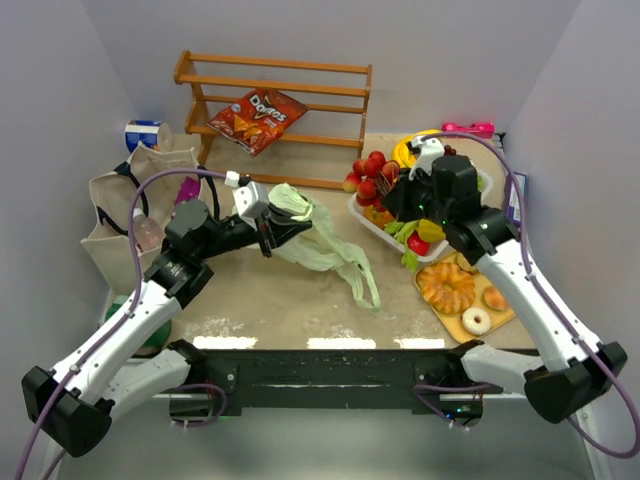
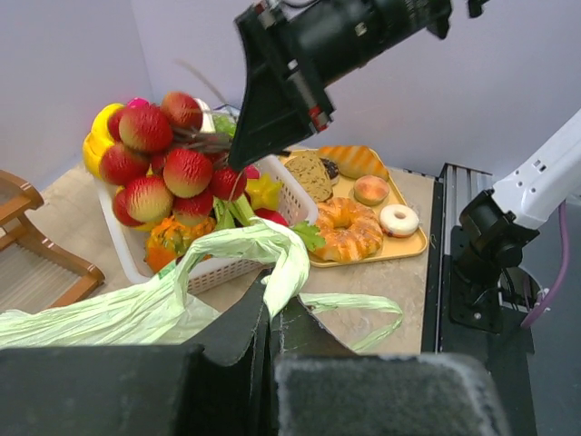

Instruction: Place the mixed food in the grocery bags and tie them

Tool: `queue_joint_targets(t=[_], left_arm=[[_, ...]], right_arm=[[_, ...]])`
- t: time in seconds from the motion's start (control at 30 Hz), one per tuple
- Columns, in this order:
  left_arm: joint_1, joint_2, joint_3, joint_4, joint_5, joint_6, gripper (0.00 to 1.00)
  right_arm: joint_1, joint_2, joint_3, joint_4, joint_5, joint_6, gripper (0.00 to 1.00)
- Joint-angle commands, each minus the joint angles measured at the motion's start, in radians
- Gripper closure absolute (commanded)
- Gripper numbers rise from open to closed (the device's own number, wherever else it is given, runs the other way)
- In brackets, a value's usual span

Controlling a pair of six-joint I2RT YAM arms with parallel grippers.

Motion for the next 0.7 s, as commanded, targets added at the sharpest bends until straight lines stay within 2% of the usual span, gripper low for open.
queue_joint_targets(t=[0.0,0.23,0.3,0.5,0.67], left_arm=[[0.033,-0.029,-0.001,0.059,-0.027,-0.011,1.0],[0.09,-0.025,-0.006,0.115,-0.028,-0.088,1.0],[0.09,-0.022,-0.008,0.116,-0.022,-0.088,1.0],[0.09,-0.012,-0.009,0.121,0.003,-0.085,1.0],[0.09,-0.017,-0.015,0.121,0.036,-0.071,1.0]], right_arm=[[0.002,-0.109,0.044,0.093,-0.287,-0.001,1.0],[0.014,-0.172,-0.047,0.148,-0.624,0.04,1.0],[0.031,-0.184,-0.074,0.165,-0.664,0.042,1.0],[0.196,-0.151,-0.112,0.185,-0.563,0.033,1.0],[0.21,-0.096,-0.112,0.234,-0.459,0.094,1.0]])
